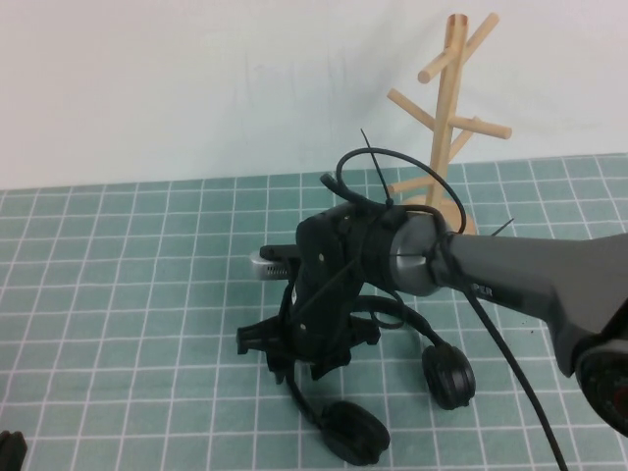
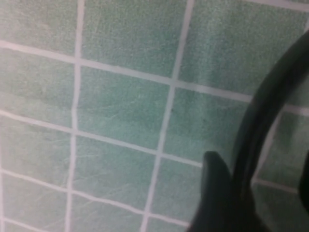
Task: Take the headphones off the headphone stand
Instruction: Place the headphones on the table
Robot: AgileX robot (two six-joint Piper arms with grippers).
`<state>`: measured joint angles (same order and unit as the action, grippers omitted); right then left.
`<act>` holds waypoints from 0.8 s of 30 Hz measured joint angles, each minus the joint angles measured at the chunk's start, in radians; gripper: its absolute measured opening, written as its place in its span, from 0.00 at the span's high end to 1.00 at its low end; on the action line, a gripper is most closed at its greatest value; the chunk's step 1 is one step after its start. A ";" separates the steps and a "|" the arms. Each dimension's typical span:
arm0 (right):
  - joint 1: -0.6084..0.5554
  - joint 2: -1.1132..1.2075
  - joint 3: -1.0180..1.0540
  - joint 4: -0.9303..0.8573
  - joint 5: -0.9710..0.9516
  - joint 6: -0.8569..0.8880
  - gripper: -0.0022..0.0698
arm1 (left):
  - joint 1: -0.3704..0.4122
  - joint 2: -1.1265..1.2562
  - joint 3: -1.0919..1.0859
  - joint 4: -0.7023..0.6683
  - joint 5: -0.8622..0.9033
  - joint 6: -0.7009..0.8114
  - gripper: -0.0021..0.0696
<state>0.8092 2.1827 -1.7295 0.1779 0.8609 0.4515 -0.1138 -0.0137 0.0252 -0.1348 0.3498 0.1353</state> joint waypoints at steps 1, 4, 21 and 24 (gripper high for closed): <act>0.005 -0.016 0.002 -0.019 0.002 0.000 0.45 | 0.000 0.000 0.000 0.000 0.000 0.000 0.98; 0.028 -0.091 0.002 -0.123 0.060 0.000 0.45 | 0.000 0.000 0.000 0.000 0.000 0.000 0.98; 0.081 -0.646 0.322 -0.429 0.414 -0.006 0.98 | 0.000 0.000 0.000 0.000 0.000 0.000 0.98; 0.081 -0.739 0.423 -0.452 0.418 -0.063 0.98 | 0.000 0.000 0.000 0.000 0.000 0.000 0.98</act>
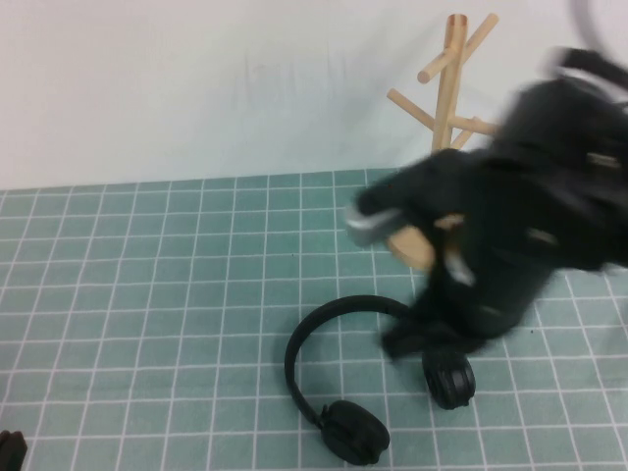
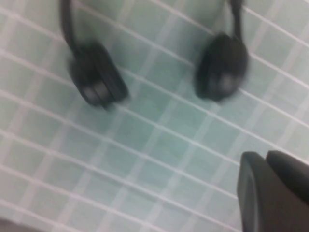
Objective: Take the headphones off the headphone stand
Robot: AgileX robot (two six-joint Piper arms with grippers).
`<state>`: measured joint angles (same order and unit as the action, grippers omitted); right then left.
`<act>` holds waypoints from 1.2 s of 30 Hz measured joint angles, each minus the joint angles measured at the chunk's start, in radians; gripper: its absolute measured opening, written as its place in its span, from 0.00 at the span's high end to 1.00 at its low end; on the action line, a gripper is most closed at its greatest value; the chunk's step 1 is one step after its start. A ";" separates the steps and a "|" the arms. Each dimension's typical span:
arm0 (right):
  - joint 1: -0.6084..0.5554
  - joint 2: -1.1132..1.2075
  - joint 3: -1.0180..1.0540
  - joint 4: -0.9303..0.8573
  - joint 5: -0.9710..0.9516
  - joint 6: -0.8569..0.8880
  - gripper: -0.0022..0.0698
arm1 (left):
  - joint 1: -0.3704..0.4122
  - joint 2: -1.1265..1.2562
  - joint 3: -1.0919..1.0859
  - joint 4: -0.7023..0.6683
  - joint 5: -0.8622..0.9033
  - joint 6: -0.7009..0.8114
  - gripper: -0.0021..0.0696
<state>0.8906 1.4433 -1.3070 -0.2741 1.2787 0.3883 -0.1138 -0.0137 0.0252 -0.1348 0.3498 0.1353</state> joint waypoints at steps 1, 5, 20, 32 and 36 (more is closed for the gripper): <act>0.000 -0.024 0.024 0.000 0.004 -0.007 0.98 | 0.000 0.000 0.000 0.000 0.000 0.000 0.98; 0.000 -0.115 0.086 0.002 0.022 -0.015 0.98 | 0.000 0.000 0.000 0.000 0.000 0.000 0.98; -0.016 -0.179 0.098 -0.109 -0.017 -0.023 0.98 | 0.000 0.000 0.000 0.000 0.000 0.000 0.98; -0.528 -0.674 0.696 0.033 -0.876 -0.125 0.98 | 0.000 0.000 0.000 0.000 0.000 0.000 0.98; -0.721 -0.917 0.919 0.029 -1.068 -0.125 0.98 | 0.000 0.000 0.000 0.000 0.000 0.000 0.98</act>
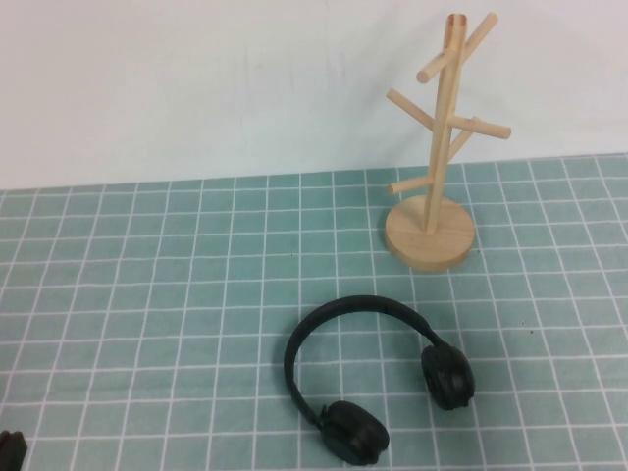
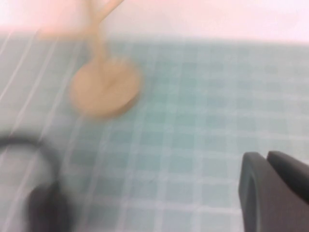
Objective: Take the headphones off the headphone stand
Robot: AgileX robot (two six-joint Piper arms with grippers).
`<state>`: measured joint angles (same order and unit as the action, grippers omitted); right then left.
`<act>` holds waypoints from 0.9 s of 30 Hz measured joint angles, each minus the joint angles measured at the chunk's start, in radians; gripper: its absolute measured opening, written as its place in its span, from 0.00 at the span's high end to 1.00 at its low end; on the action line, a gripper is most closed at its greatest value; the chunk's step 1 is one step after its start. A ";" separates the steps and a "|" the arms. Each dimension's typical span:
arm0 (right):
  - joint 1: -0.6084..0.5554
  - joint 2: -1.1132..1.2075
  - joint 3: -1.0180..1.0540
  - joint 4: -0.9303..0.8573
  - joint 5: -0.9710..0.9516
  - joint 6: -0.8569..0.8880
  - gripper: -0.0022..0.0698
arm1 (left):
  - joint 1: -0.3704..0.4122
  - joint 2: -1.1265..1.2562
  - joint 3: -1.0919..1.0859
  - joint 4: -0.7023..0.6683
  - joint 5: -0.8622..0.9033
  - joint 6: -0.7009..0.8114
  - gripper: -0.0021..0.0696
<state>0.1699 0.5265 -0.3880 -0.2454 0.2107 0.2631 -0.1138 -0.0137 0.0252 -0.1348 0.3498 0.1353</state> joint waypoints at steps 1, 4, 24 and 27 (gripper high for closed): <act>-0.032 -0.050 0.048 0.002 -0.023 0.004 0.98 | 0.000 0.000 0.000 0.000 0.000 0.000 0.98; -0.116 -0.212 0.162 0.006 -0.057 0.017 0.98 | 0.000 0.000 0.000 0.000 0.000 0.000 0.98; -0.255 -0.558 0.400 0.053 -0.131 -0.017 0.98 | 0.000 0.000 0.000 0.000 0.000 0.000 0.98; -0.255 -0.558 0.411 0.070 -0.107 -0.056 0.98 | 0.000 0.000 0.000 0.000 0.000 0.000 0.98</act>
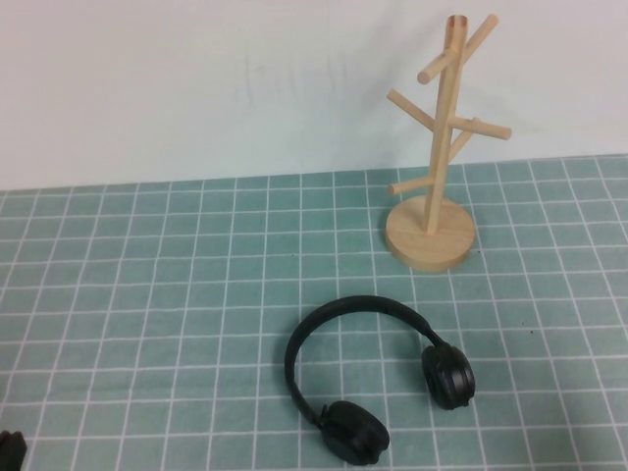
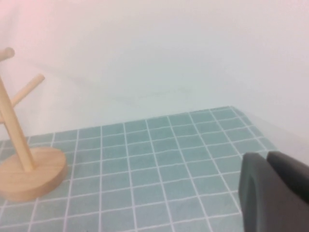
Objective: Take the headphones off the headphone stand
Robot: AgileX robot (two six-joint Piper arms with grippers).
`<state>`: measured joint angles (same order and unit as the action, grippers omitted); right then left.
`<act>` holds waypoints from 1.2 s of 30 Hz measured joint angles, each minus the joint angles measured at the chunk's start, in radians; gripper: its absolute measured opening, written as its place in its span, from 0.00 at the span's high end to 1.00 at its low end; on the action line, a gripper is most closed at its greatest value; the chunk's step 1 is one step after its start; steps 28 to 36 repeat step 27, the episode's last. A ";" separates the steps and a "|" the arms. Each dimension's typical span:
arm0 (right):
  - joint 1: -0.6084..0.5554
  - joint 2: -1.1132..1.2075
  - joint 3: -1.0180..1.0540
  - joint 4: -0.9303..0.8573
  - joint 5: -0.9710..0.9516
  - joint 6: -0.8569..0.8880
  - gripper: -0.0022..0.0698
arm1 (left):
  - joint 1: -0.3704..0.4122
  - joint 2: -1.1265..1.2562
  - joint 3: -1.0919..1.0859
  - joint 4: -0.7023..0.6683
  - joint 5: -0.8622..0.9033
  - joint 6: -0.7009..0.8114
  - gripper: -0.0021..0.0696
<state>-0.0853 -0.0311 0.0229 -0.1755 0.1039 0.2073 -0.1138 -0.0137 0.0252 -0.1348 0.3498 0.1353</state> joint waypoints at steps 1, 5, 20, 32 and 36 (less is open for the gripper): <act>0.000 0.000 0.000 0.014 0.008 -0.003 0.98 | 0.000 0.000 0.000 0.000 0.000 0.000 0.98; 0.000 0.000 0.000 0.019 0.053 -0.021 0.98 | 0.000 0.000 0.000 0.000 0.000 0.000 0.98; -0.002 0.000 -0.004 -0.007 0.221 -0.026 0.98 | 0.000 0.000 0.000 0.000 0.000 0.000 0.98; -0.002 0.000 -0.004 -0.007 0.221 -0.026 0.98 | 0.000 0.000 0.000 0.000 0.000 0.000 0.98; -0.002 0.000 -0.004 -0.007 0.221 -0.026 0.98 | 0.000 0.000 0.000 0.000 0.000 0.000 0.98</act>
